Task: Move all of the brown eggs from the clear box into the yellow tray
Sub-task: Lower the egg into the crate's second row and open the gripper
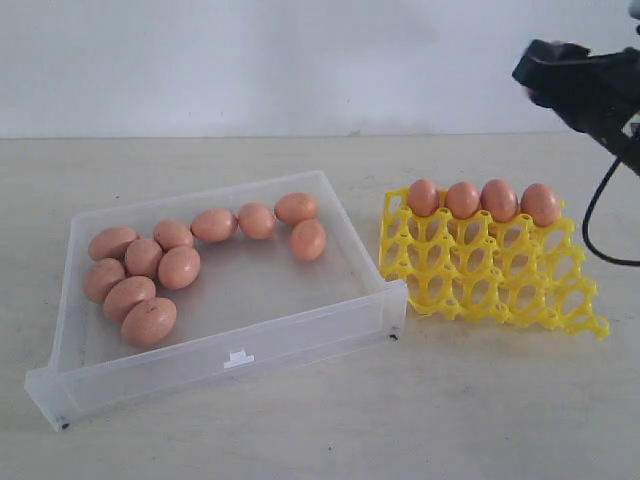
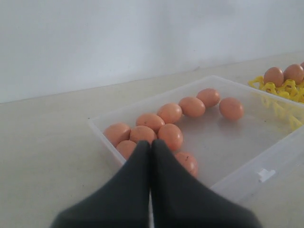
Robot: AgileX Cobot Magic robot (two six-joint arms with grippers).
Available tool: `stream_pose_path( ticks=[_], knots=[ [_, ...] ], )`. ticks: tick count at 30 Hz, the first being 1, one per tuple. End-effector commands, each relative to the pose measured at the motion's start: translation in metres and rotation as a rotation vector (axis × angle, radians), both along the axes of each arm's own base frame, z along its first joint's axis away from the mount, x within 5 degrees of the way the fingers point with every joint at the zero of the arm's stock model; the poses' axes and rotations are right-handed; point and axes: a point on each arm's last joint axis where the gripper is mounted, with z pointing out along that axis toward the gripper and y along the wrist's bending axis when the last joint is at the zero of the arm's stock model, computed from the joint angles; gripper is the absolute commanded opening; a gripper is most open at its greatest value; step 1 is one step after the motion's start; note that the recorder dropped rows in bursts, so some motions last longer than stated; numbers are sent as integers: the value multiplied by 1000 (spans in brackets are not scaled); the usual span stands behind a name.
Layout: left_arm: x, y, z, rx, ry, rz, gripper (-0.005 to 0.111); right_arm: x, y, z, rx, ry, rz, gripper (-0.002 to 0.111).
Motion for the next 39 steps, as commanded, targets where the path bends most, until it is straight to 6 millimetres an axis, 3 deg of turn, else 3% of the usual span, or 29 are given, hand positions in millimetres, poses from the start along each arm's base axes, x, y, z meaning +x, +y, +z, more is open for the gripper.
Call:
stream_pose_path(
  ticks=[1,3,6,12,17,27,30,35,38,39],
  knots=[
    [0,0,1,-2,-10,-1,-4,19,10,-13,-167,198,878,0],
    [0,0,1,-2,-10,-1,-4,42,6,-20,-144,340,903,0],
    [0,0,1,-2,-10,-1,-4,59,8,-32,-137,357,912,0],
    [0,0,1,-2,-10,-1,-4,68,16,-54,-310,277,898,0],
    [0,0,1,-2,-10,-1,-4,72,25,-60,-453,211,876,0],
    [0,0,1,-2,-10,-1,-4,74,33,-67,-509,239,851,1],
    [0,0,1,-2,-10,-1,-4,74,34,-69,-504,244,857,11],
    [0,0,1,-2,-10,-1,-4,74,33,-69,-506,245,854,43],
    [0,0,1,-2,-10,-1,-4,74,34,-69,-504,244,857,51],
    [0,0,1,-2,-10,-1,-4,74,34,-69,-502,246,857,60]
  ],
)
